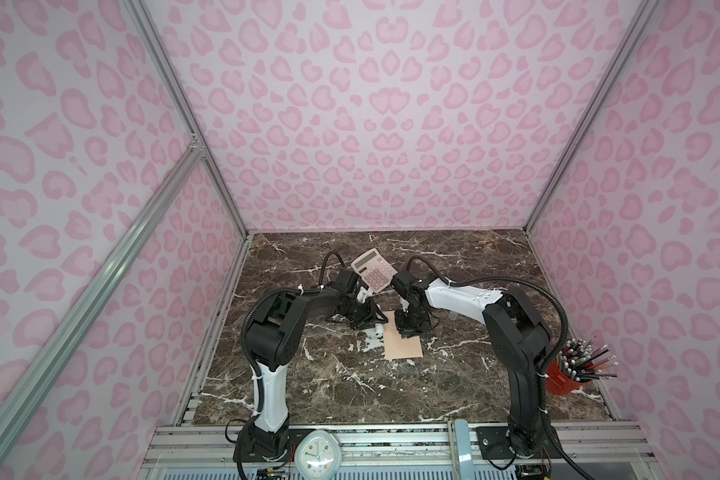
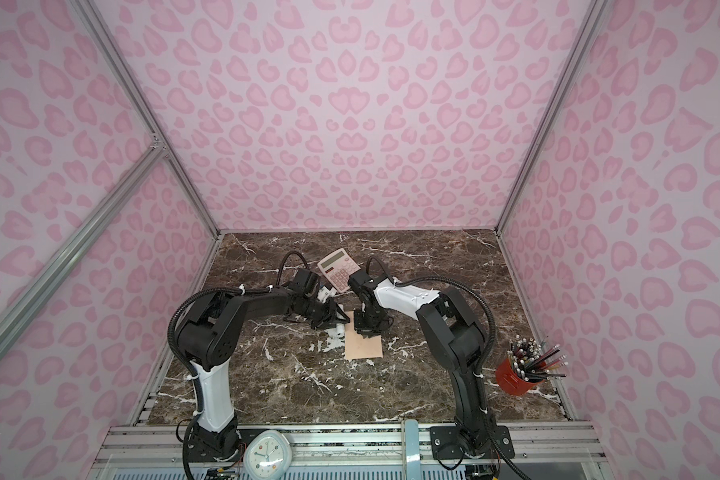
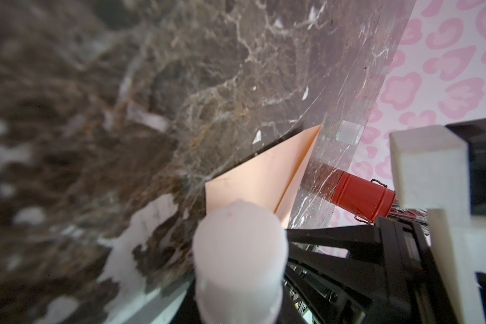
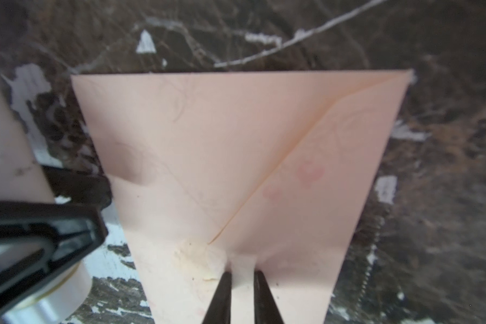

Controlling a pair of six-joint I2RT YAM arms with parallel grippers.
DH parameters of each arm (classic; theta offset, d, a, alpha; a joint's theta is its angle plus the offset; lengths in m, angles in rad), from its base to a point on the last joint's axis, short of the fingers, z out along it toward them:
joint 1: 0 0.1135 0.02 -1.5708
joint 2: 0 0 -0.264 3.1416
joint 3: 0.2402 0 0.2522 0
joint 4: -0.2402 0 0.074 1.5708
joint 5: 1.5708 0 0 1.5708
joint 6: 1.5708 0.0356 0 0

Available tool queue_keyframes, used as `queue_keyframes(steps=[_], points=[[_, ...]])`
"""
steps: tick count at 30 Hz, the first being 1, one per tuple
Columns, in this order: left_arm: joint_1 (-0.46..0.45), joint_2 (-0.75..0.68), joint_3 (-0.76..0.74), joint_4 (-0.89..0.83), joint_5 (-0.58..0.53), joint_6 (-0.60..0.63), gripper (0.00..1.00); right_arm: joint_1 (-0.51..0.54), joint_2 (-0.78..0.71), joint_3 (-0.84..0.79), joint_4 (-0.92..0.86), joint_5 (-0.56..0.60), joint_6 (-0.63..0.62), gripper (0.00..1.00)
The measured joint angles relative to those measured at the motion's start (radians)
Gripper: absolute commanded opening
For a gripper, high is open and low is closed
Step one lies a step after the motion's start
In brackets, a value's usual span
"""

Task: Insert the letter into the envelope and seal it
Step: 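Hold the flap pressed shut with the right gripper while the left holds the glue stick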

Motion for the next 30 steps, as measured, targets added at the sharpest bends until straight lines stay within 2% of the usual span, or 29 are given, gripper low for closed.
queue_keyframes(steps=[12,20,30], points=[[0.000,0.000,-0.002,0.002,0.000,0.007,0.04,0.006,0.006,0.010,-0.004,0.004,0.013,0.24],[0.001,0.000,-0.002,0.002,0.001,0.007,0.04,0.005,0.011,0.018,-0.018,0.013,0.016,0.15],[0.002,0.000,-0.002,0.002,0.003,0.007,0.04,-0.004,0.035,0.055,-0.057,-0.002,0.043,0.15]])
